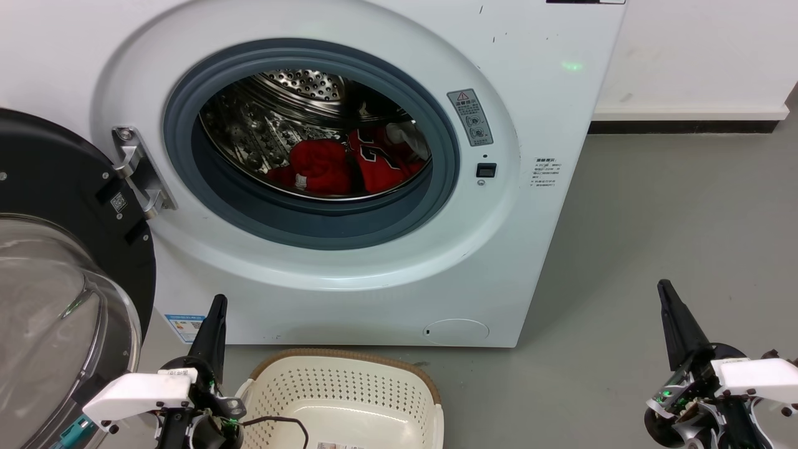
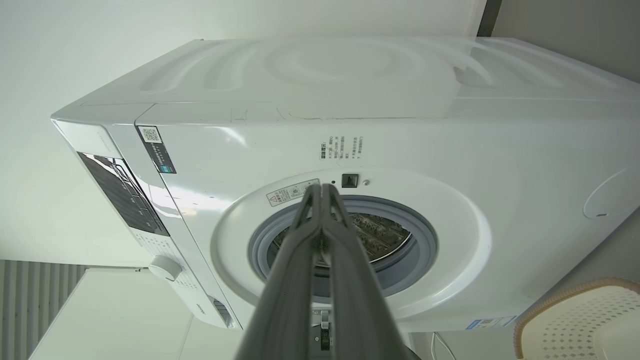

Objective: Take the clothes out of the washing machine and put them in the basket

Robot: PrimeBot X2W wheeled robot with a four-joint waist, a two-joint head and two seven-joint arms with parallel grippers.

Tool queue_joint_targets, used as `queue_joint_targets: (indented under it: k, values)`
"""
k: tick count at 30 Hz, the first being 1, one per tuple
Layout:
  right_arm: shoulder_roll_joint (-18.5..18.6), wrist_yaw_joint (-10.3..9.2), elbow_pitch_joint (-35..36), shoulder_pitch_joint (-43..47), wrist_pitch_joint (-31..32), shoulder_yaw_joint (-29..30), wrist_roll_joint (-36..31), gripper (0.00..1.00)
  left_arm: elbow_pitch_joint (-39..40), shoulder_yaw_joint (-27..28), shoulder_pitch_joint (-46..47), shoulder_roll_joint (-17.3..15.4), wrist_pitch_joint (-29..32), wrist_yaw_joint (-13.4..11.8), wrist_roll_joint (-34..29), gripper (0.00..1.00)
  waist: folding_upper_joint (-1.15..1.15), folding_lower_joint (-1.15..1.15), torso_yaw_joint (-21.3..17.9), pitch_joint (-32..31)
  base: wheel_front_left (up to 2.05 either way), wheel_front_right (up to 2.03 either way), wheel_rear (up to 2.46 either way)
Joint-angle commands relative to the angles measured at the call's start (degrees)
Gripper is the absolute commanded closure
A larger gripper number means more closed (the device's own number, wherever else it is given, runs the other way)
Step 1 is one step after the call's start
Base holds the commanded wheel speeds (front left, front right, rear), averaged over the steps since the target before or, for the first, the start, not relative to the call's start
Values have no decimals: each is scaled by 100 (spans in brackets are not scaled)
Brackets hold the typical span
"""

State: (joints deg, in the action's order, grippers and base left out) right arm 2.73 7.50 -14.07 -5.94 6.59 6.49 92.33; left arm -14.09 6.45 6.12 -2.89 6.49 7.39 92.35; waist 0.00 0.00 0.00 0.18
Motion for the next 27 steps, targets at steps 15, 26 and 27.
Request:
queue_joint_targets:
  k: [15,26,27]
  values:
    - [29,-2,-4,-70,5,2,20,100,2,14,36,4,27,24,14,100,0,0,0,0,0,0,0]
    - [29,-2,-4,-70,5,2,20,100,3,14,36,4,27,24,14,100,0,0,0,0,0,0,0]
    - [29,-2,-4,-70,5,2,20,100,3,14,36,4,27,24,14,100,0,0,0,0,0,0,0]
